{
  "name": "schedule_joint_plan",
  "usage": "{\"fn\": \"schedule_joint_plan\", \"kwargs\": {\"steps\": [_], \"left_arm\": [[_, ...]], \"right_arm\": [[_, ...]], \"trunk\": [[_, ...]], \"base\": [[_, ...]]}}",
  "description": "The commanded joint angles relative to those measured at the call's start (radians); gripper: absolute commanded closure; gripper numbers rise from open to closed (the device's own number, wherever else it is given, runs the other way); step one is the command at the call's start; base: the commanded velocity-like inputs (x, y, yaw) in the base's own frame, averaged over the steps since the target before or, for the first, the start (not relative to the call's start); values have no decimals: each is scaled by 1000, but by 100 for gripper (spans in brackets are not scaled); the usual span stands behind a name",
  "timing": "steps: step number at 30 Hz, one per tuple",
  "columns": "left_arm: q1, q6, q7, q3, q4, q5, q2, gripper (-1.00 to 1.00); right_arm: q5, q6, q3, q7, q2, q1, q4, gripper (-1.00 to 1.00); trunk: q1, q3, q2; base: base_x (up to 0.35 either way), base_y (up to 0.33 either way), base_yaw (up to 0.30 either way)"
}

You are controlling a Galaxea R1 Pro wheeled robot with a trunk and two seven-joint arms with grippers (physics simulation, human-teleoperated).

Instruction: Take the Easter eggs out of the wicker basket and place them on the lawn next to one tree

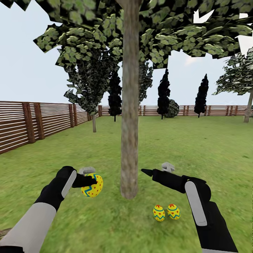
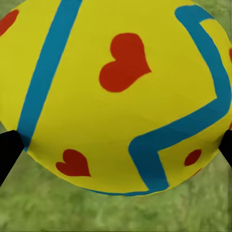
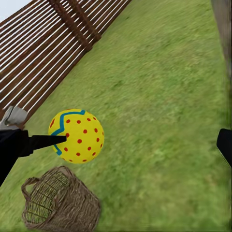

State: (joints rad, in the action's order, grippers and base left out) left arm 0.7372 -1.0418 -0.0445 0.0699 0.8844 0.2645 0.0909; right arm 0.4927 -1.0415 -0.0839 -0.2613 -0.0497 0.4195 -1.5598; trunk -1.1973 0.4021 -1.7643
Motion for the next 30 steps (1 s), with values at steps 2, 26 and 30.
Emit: {"fn": "schedule_joint_plan", "kwargs": {"steps": [2, 26, 30], "left_arm": [[1, -3, -6, 2, 1, -4, 1, 100], [1, -3, 3, 21, 1, 1, 1, 100], [1, -3, 3, 21, 1, 1, 1, 100]], "right_arm": [[-8, -5, -3, -10, -1, 1, 0, -100], [-8, -5, -2, -3, -1, 1, 1, -100], [-9, -5, -2, -1, -2, 1, 1, -100]], "trunk": [[0, 5, -1], [0, 44, -1], [0, 51, -1]], "base": [[179, -289, 0], [69, -134, 0], [0, 0, 0]]}}
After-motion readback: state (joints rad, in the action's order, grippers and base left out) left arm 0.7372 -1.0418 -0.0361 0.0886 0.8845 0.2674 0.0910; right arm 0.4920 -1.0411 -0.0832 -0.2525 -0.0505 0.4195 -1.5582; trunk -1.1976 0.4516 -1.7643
